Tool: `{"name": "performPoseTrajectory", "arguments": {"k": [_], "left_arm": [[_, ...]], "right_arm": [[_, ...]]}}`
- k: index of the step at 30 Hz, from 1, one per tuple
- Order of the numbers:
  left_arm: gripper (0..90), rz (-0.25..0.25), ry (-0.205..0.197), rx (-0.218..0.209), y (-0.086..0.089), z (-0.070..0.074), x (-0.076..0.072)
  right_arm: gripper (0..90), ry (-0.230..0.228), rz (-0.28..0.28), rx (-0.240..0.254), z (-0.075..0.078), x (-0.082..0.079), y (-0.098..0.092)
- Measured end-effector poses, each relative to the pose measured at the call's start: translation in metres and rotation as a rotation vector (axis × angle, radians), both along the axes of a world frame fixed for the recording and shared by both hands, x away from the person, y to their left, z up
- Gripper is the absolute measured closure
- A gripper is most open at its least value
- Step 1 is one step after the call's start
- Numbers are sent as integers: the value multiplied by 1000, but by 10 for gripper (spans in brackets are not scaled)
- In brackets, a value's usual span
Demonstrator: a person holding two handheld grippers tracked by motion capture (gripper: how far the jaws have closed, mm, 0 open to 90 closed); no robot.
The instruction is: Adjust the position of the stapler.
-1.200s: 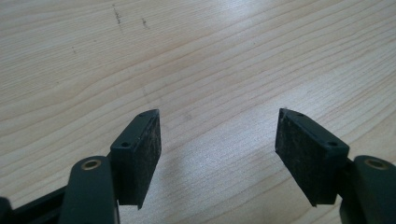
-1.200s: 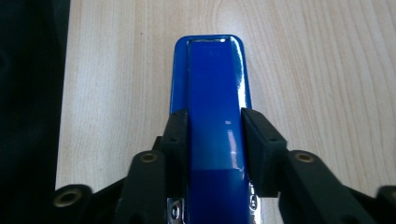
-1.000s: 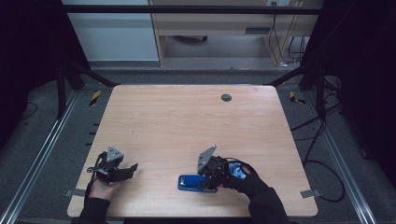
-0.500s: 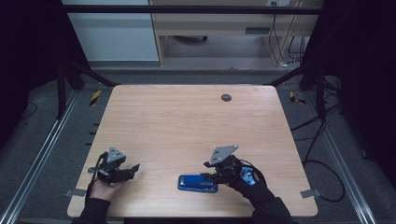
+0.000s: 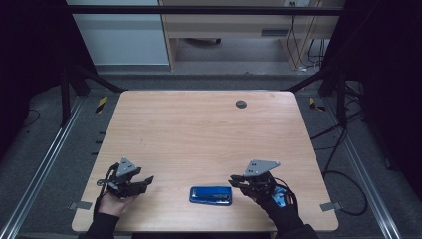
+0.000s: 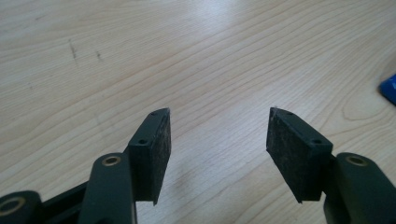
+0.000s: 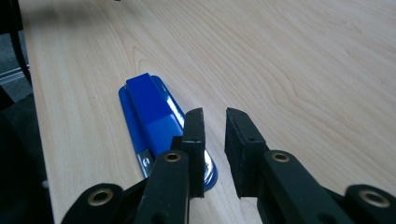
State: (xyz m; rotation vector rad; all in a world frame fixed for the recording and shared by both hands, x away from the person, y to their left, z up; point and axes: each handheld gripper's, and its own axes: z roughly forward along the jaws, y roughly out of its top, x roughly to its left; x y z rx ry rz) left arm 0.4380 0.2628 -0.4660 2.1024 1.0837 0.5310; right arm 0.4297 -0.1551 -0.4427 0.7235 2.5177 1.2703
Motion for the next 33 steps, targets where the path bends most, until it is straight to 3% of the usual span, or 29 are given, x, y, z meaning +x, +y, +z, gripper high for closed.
{"name": "performPoseTrajectory", "arguments": {"k": [9,18,27,33], "left_arm": [[436,-57,-19,-14,-13,8,-6],[435,-83,-26,-17,-21,11,-10],[440,-110,-30,-42,-29,17,-13],[449,-154,-37,-49,-37,24,-12]], "right_arm": [[898,11,10,38,-1,-11,-7],[900,34,24,65,-2,-20,-6],[900,47,53,48,-11,-28,-1],[900,71,66,41,-21,-30,1]]}}
